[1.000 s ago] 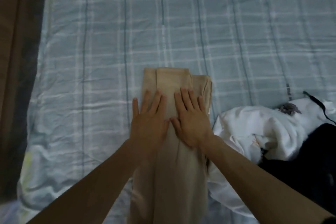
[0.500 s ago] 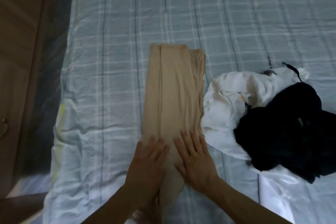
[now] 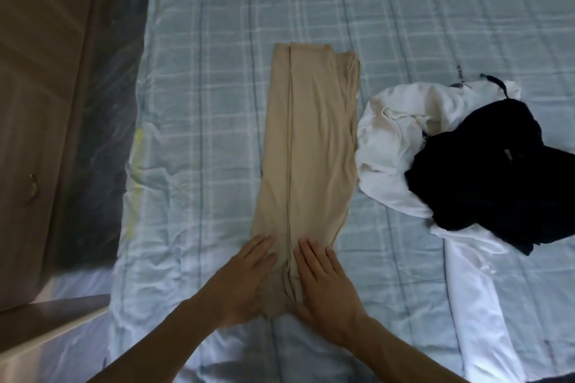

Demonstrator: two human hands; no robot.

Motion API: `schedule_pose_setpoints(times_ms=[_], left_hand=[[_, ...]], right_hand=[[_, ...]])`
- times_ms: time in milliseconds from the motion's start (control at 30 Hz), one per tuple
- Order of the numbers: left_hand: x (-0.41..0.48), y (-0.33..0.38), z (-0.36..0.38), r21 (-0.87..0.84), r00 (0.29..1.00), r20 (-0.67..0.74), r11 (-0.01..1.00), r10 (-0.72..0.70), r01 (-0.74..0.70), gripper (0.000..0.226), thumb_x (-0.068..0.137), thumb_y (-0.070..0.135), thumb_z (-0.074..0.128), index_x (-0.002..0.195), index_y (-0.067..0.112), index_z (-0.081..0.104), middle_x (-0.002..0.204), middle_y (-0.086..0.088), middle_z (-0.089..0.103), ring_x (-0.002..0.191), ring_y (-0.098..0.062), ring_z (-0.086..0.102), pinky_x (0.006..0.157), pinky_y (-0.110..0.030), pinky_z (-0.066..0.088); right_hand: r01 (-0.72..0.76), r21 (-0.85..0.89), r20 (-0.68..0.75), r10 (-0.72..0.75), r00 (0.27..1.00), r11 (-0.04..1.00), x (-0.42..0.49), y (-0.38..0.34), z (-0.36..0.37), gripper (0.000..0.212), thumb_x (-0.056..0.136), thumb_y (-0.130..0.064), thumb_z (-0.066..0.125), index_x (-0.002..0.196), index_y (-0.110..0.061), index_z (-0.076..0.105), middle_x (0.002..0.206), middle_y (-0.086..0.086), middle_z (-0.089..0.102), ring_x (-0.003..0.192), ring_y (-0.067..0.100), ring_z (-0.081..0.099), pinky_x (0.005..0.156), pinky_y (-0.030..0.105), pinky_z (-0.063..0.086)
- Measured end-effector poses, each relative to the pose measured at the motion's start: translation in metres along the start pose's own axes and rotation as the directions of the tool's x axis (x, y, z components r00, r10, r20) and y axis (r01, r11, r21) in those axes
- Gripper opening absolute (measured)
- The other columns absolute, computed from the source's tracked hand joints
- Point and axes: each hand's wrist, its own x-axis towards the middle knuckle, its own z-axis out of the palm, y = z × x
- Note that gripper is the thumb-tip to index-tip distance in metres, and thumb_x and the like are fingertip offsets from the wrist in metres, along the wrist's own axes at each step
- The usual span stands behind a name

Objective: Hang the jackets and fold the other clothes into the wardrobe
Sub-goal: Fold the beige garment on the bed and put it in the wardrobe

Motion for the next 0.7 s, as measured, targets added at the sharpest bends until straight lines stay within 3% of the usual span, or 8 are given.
schedule_pose_setpoints(times_ms=[67,133,233,333,433,533,633,700], left_hand=[[-0.005,-0.002,0.018,-0.072,0.997,0.071,0.997,0.002,0.004,0.104,0.082,0.043,0.067,0.158,0.018,0.001,0.163,-0.003,-0.021,0.151,-0.021,-0.021,0.122,-0.028,0.001],[-0.010,-0.005,0.028,-0.121,0.998,0.066,0.993,0.005,0.003,0.101,0.088,0.028,0.061,0.155,0.026,-0.015,0.160,0.005,-0.033,0.143,-0.013,-0.037,0.122,-0.023,0.005],[-0.005,-0.003,0.033,-0.258,0.999,0.025,0.966,-0.021,0.027,0.085,0.091,0.026,0.062,0.157,0.033,0.010,0.166,0.011,-0.008,0.152,-0.011,-0.013,0.121,-0.023,0.018],[-0.002,0.003,0.035,-0.360,0.979,-0.121,0.926,-0.163,0.109,0.039,0.096,0.033,0.060,0.131,0.045,0.050,0.146,0.020,0.043,0.143,-0.011,0.036,0.105,-0.013,0.040],[-0.003,0.004,0.032,-0.353,0.937,-0.303,0.934,-0.176,0.061,0.041,0.081,0.001,0.068,0.119,0.016,0.067,0.126,-0.001,0.061,0.117,-0.021,0.058,0.095,-0.021,0.047],[-0.009,0.014,0.016,-0.409,0.914,-0.353,0.912,-0.199,0.041,0.031,0.077,-0.004,0.070,0.106,0.008,0.070,0.102,-0.004,0.066,0.092,-0.022,0.061,0.080,-0.032,0.051],[-0.018,0.035,0.001,-0.381,0.891,-0.403,0.923,-0.207,0.042,0.024,0.080,-0.002,0.070,0.102,0.008,0.069,0.094,-0.003,0.066,0.082,-0.022,0.059,0.074,-0.030,0.045],[-0.028,0.051,-0.009,-0.382,0.891,-0.402,0.923,-0.211,0.046,0.022,0.081,0.000,0.071,0.100,0.009,0.069,0.091,-0.003,0.066,0.079,-0.021,0.059,0.073,-0.028,0.043]], right_hand=[[0.001,-0.006,0.080,0.000,0.997,1.000,-0.005,-0.005,0.011,0.121,0.060,-0.079,0.056,0.149,0.000,0.035,0.158,0.015,0.029,0.148,0.033,0.026,0.119,0.048,0.011],[-0.017,-0.017,0.092,0.018,0.996,1.000,-0.003,-0.007,0.018,0.134,0.050,-0.077,0.068,0.152,0.000,0.028,0.161,0.015,0.022,0.150,0.033,0.020,0.122,0.049,0.006],[-0.016,0.030,0.000,0.016,1.000,0.999,0.004,-0.008,0.023,0.115,0.059,-0.069,0.070,0.146,-0.001,0.041,0.157,0.014,0.031,0.144,0.033,0.034,0.120,0.051,0.019],[0.028,0.049,-0.159,-0.020,0.987,0.998,0.006,-0.003,0.027,0.083,0.071,-0.048,0.071,0.138,-0.003,0.053,0.145,0.015,0.051,0.137,0.032,0.045,0.116,0.050,0.033],[0.059,0.097,-0.357,-0.021,0.934,0.994,0.013,0.003,0.023,0.047,0.076,-0.019,0.070,0.122,-0.006,0.068,0.127,0.010,0.066,0.123,0.029,0.060,0.110,0.047,0.038],[0.071,0.204,-0.377,0.012,0.926,0.976,0.015,0.006,0.005,0.028,0.077,-0.009,0.077,0.104,-0.007,0.075,0.110,0.010,0.072,0.108,0.028,0.067,0.101,0.044,0.048],[0.040,0.334,-0.244,0.045,0.969,0.942,0.000,0.012,-0.017,0.021,0.089,-0.016,0.064,0.109,-0.010,0.069,0.114,0.008,0.067,0.108,0.027,0.061,0.090,0.034,0.051],[0.072,0.353,-0.229,0.012,0.973,0.933,-0.017,0.019,-0.031,0.018,0.091,-0.017,0.057,0.105,-0.012,0.067,0.109,0.006,0.066,0.103,0.025,0.060,0.081,0.033,0.049]])
